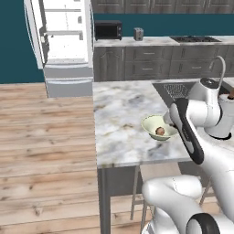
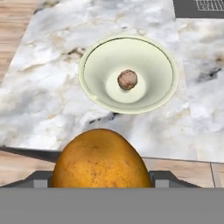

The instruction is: Retrieve the tangerine and mango from the fridge and place them into the bowl on the dining table.

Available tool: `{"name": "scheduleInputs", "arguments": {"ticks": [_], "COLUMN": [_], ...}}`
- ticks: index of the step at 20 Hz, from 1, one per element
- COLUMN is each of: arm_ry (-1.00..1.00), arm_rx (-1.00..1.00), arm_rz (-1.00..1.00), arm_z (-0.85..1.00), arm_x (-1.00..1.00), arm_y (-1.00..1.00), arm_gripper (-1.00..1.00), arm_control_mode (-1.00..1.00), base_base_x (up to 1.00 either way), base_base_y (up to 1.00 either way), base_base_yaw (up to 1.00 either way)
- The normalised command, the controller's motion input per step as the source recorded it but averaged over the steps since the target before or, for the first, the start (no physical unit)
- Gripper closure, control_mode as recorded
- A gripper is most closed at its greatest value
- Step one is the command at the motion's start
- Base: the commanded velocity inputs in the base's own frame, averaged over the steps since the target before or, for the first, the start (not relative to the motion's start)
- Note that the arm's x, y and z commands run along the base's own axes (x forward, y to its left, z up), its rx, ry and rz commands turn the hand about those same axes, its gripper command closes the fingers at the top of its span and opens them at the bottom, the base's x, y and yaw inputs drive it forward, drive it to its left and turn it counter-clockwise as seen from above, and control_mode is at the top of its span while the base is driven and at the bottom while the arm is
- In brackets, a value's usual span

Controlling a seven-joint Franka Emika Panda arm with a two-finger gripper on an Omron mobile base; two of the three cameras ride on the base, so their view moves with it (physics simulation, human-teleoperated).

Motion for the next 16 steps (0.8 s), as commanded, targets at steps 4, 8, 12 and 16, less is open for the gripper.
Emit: {"name": "scheduleInputs", "arguments": {"ticks": [4, 8, 12, 16], "arm_ry": [0.06, 0.05, 0.01, 0.0], "arm_rx": [0.0, 0.0, 0.0, 0.0], "arm_rz": [0.0, 0.0, 0.0, 0.0], "arm_z": [-0.21, -0.21, -0.22, -0.22], "arm_x": [0.39, 0.34, 0.31, 0.32], "arm_y": [0.0, 0.0, -0.01, -0.04], "arm_gripper": [1.0, 1.0, 1.0, 1.0], "arm_control_mode": [-1.0, -1.0, -1.0, -1.0], "base_base_x": [0.0, 0.0, 0.0, 0.0], "base_base_y": [0.0, 0.0, 0.0, 0.0], "base_base_yaw": [0.0, 0.0, 0.0, 0.0]}}
